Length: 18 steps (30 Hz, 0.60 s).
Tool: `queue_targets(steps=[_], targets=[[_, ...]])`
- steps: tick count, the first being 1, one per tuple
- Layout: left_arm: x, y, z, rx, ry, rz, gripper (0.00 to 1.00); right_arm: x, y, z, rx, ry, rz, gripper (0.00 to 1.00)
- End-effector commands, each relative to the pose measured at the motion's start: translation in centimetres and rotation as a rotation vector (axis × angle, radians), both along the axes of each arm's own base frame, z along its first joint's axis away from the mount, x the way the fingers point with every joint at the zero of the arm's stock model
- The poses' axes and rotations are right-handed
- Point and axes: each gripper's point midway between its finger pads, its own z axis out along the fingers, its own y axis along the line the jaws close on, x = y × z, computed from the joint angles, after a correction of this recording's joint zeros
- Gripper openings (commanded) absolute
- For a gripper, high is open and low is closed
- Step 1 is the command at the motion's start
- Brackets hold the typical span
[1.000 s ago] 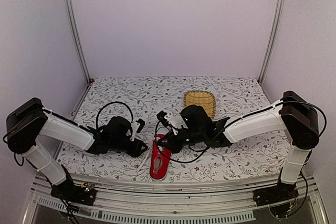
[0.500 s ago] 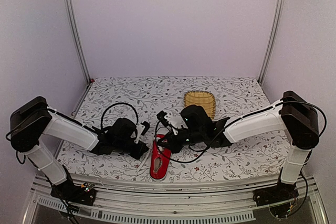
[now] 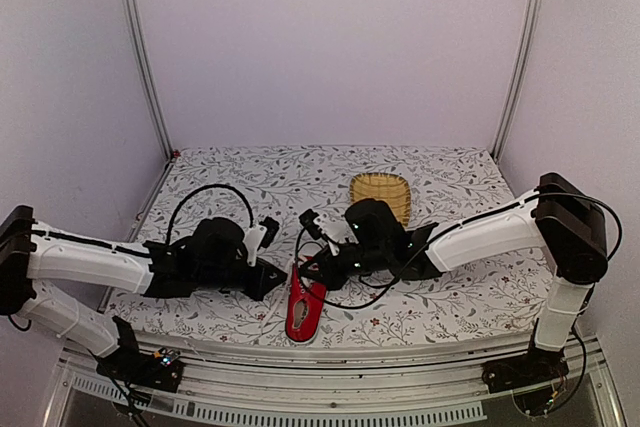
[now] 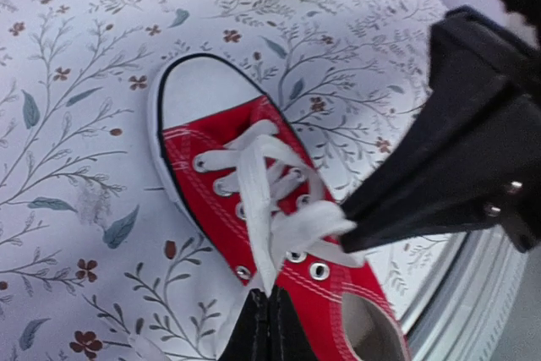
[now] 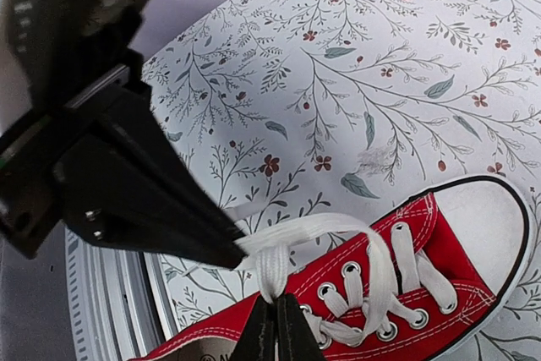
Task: Tie the shoes
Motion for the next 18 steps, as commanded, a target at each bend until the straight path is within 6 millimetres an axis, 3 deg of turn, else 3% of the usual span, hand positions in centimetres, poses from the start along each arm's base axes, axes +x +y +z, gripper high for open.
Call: queue_targets(steps=[1, 7, 14, 18], targets=[[-3.6, -1.3, 1.8, -0.062, 0.086, -0.061, 0.00, 0.8, 0.2, 2.7, 0.087, -0.004, 0.002, 0.02], [-7.0, -4.3, 5.6, -0.177, 0.160, -0.144, 0.00, 1.6, 0.3, 3.0, 0.102, -0.001, -0.004, 0.02], [-7.9, -7.6, 10.5, -0.423, 0.224, -0.169, 0.00, 1.7, 1.0, 2.6, 0.107, 0.020, 0.007, 0.02], [-7.6, -8.6, 11.1, -0.430, 0.231, -0.166, 0.00, 1.8, 1.0, 2.6, 0.107, 0.021, 0.002, 0.02]])
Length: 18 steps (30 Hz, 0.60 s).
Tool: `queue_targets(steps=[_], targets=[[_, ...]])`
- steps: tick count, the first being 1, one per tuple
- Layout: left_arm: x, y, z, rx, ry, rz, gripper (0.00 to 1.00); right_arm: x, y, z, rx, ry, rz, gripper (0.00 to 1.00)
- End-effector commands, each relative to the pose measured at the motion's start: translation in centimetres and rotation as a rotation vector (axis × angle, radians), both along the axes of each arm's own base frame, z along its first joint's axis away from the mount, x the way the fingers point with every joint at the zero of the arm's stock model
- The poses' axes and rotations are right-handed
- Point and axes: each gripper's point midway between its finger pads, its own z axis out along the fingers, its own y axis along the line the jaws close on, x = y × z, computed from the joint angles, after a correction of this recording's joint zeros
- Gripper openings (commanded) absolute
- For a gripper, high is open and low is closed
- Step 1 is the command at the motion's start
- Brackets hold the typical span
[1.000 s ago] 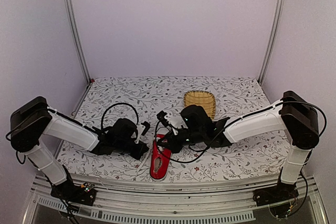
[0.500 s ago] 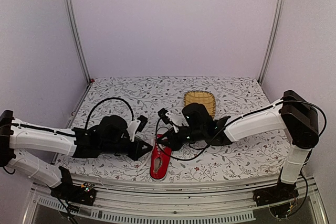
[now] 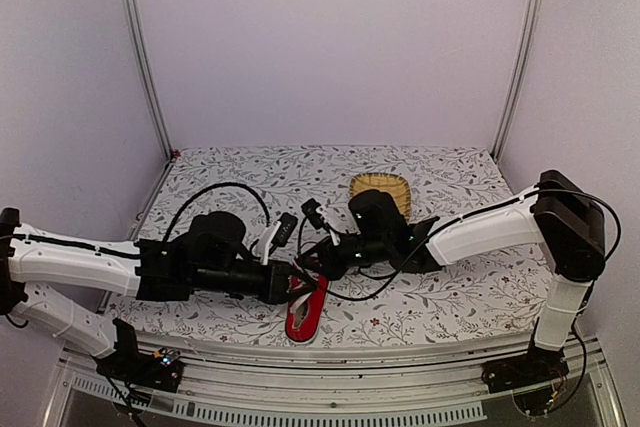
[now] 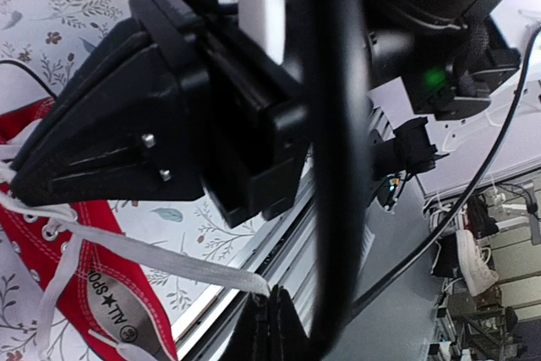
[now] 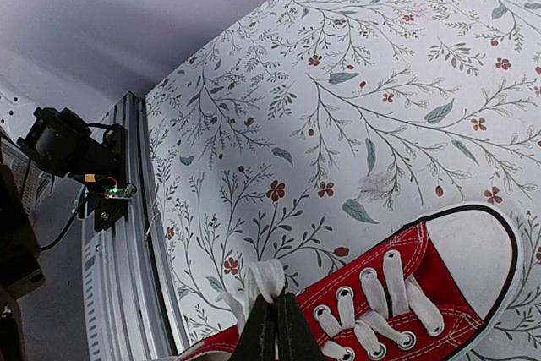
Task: Tie the shoes
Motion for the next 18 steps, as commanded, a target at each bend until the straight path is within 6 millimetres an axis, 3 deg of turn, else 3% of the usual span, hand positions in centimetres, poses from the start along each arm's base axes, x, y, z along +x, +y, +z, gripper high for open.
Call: queue_targets(steps=[1, 5, 12, 15, 18], targets=[[-0.5, -2.3, 2.7, -0.095, 0.037, -0.025, 0.00, 0.5, 0.8, 1.0, 0.039, -0.004, 0.002, 0.02], [-1.3, -3.1, 2.9, -0.151, 0.089, -0.058, 0.00, 0.6, 0.7, 1.0, 0.037, -0.005, -0.004, 0.02], [-2.4, -3.8, 6.4, -0.294, 0.107, -0.094, 0.00, 0.8, 0.8, 0.9, 0.036, 0.000, -0.011, 0.02], [-2.1, -3.6, 6.0, -0.268, 0.108, -0.068, 0.00, 0.8, 0.9, 0.9, 0.037, -0.002, -0.009, 0.02], [-2.0, -3.3, 4.4, -0.241, 0.128, -0.050, 0.00, 0.8, 0.9, 0.9, 0.036, -0.001, -0.009, 0.02]])
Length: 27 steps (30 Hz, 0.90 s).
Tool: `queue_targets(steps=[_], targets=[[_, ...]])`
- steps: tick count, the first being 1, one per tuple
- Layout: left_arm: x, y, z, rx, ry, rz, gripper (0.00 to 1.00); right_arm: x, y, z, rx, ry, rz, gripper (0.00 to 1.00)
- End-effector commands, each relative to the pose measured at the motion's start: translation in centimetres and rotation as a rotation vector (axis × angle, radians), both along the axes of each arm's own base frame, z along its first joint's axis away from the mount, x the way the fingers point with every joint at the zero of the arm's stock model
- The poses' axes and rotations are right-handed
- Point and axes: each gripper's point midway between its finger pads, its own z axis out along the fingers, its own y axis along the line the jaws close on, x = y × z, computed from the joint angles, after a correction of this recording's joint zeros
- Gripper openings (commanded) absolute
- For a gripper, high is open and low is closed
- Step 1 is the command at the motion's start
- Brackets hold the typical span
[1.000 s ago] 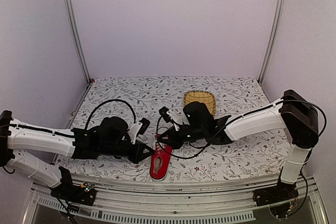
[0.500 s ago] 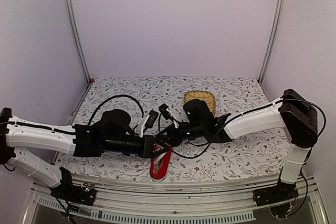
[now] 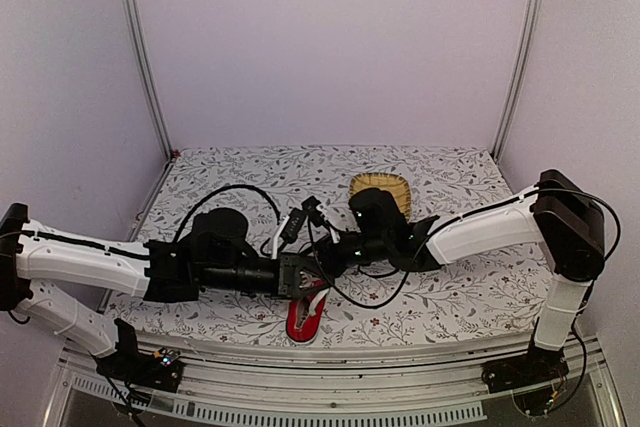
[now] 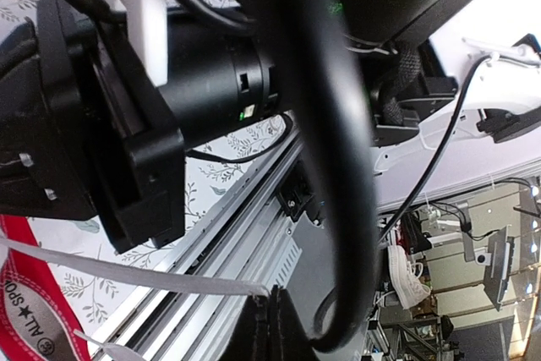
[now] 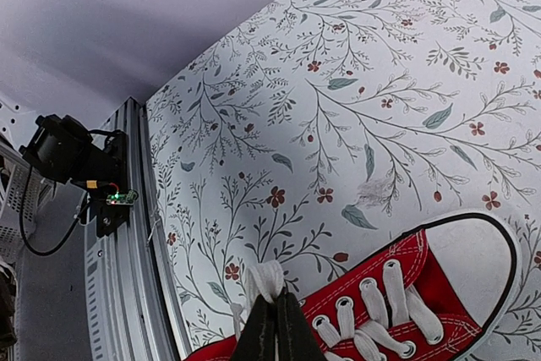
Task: Tie the shoes
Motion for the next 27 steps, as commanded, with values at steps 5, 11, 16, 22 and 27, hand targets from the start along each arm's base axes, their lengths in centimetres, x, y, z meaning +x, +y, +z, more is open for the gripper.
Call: queue_targets(steps=[5, 11, 16, 22, 27], targets=[[-0.5, 0.8, -4.6, 0.097, 0.035, 0.029, 0.00, 0.6, 0.9, 0.6, 0.025, -0.008, 0.000, 0.02], [0.1, 3.4, -9.7, 0.322, 0.020, 0.085, 0.09, 0.5, 0.9, 1.0, 0.034, -0.011, 0.009, 0.02], [0.9, 5.9, -9.5, 0.401, -0.044, 0.141, 0.31, 0.2, 0.9, 1.2, 0.039, -0.016, 0.027, 0.02], [2.4, 9.5, -8.3, 0.451, -0.105, 0.226, 0.46, -0.4, 1.0, 1.4, 0.048, -0.019, 0.057, 0.02], [4.5, 11.3, -7.2, 0.396, -0.157, 0.282, 0.56, -1.5, 1.1, 1.6, 0.070, -0.019, 0.123, 0.02]])
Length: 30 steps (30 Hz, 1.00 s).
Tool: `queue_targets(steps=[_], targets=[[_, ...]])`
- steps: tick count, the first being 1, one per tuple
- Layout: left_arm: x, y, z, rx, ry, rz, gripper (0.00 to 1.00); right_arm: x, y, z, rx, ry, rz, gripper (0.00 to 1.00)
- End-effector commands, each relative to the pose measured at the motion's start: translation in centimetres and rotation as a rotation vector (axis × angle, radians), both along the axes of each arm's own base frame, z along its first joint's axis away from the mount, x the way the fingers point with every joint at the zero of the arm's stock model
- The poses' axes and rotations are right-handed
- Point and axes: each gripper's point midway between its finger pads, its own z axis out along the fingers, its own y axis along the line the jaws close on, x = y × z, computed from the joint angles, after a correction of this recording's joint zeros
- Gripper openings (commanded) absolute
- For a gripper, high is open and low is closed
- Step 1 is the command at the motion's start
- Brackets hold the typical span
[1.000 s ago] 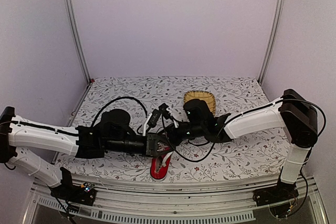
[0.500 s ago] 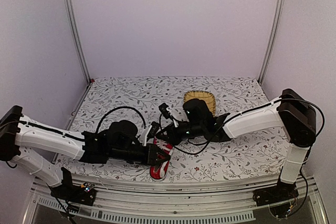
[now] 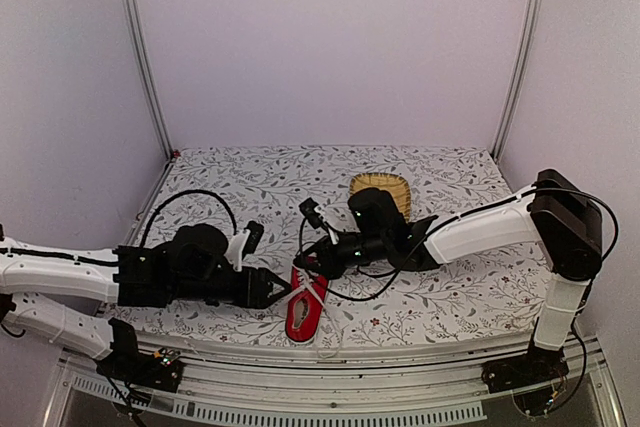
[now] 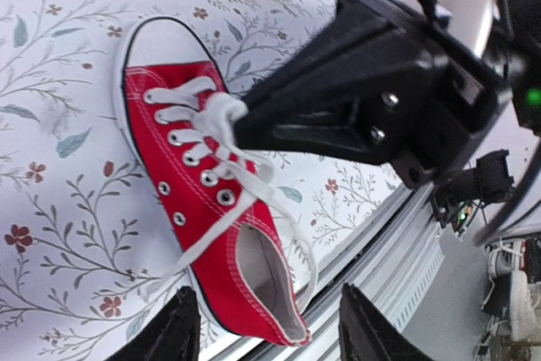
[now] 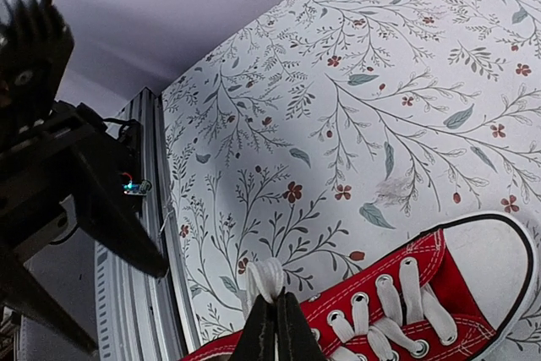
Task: Tie the shoes
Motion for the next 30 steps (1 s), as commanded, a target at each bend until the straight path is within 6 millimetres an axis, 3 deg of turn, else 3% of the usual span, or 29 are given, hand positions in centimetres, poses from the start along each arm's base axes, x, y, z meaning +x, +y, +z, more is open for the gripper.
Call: queue_targets(steps=[1, 7, 12, 19, 27, 30], targets=[[2.2, 2.5, -0.4, 0.030, -0.077, 0.051, 0.57, -1.1, 0.8, 1.7, 0.066, -0.031, 0.086, 0.02], [5.5, 3.0, 2.5, -0.122, -0.185, 0.109, 0.58, -2.2, 0.5, 2.0, 0.095, -0.025, 0.134, 0.02], [6.5, 2.1, 4.3, -0.217, -0.220, 0.101, 0.60, -2.8, 0.4, 1.8, 0.101, -0.018, 0.156, 0.02], [6.9, 0.4, 2.9, -0.197, -0.169, 0.053, 0.60, -3.1, 0.6, 1.8, 0.108, -0.021, 0.170, 0.02], [6.8, -0.7, 2.5, -0.250, -0.129, 0.034, 0.45, -3.2, 0.6, 1.7, 0.108, -0.018, 0.172, 0.02], [6.7, -1.0, 2.3, -0.262, -0.115, 0.026, 0.44, -3.1, 0.7, 1.7, 0.108, -0.022, 0.169, 0.02]])
